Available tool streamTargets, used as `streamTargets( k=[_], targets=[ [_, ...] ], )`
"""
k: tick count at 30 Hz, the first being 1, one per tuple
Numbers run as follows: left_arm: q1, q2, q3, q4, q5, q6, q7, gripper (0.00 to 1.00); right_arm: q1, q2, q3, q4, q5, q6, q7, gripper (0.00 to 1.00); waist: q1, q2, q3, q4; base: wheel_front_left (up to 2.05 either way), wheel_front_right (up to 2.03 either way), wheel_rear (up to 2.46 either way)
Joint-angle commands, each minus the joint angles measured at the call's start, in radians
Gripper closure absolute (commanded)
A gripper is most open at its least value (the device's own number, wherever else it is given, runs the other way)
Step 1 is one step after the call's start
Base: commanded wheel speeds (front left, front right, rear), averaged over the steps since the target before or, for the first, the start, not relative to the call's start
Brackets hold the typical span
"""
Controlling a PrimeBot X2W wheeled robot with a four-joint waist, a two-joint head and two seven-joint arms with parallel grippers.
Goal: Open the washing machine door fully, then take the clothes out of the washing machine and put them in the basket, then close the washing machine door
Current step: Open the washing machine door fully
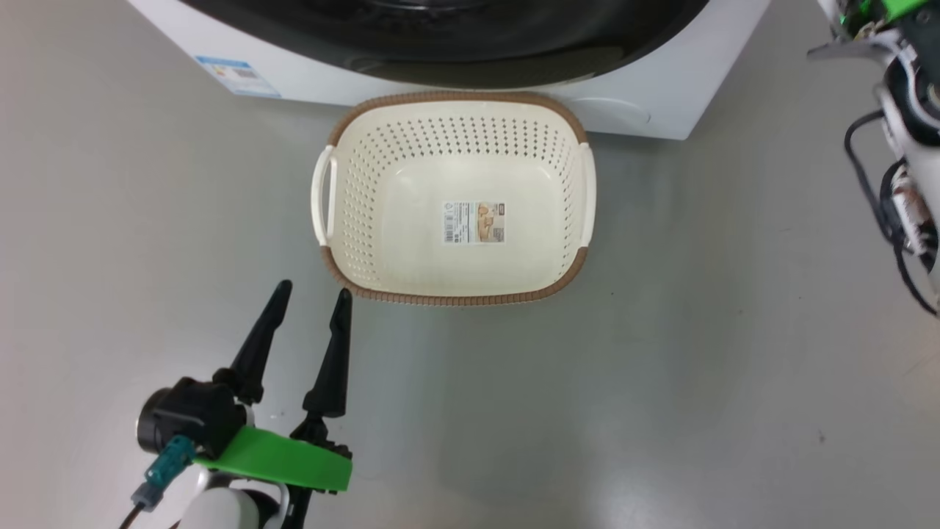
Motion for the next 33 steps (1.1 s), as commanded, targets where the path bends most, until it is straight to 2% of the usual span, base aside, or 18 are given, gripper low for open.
streamTargets(
  k=[1,16,22,33],
  targets=[
    [-0.015,0.015,0.027,-0.016,-0.007,-0.005,-0.012,0.0,-0.028,0.009,0.006,-0.013,0.015,0.0,0.022,1.0,0.0,0.0,0.019,0.015,0.0,0.0,0.0],
    [-0.029,0.015,-0.001,-0.005,-0.04,-0.005,-0.012,0.0,-0.127,0.03,0.031,0.13,0.098,0.0,0.266,1.0,0.0,0.0,0.033,0.044,0.0,0.0,0.0],
    [-0.01,0.015,0.002,-0.001,-0.036,-0.005,-0.012,0.0,-0.082,0.04,0.051,0.146,0.099,0.0,0.329,1.0,0.0,0.0,-0.015,0.037,0.0,0.0,0.0],
    [0.029,0.015,0.002,-0.005,-0.012,-0.005,-0.012,0.0,0.033,0.065,0.084,0.103,0.087,0.0,0.392,1.0,0.0,0.0,-0.093,0.016,0.0,0.0,0.0]
  ],
)
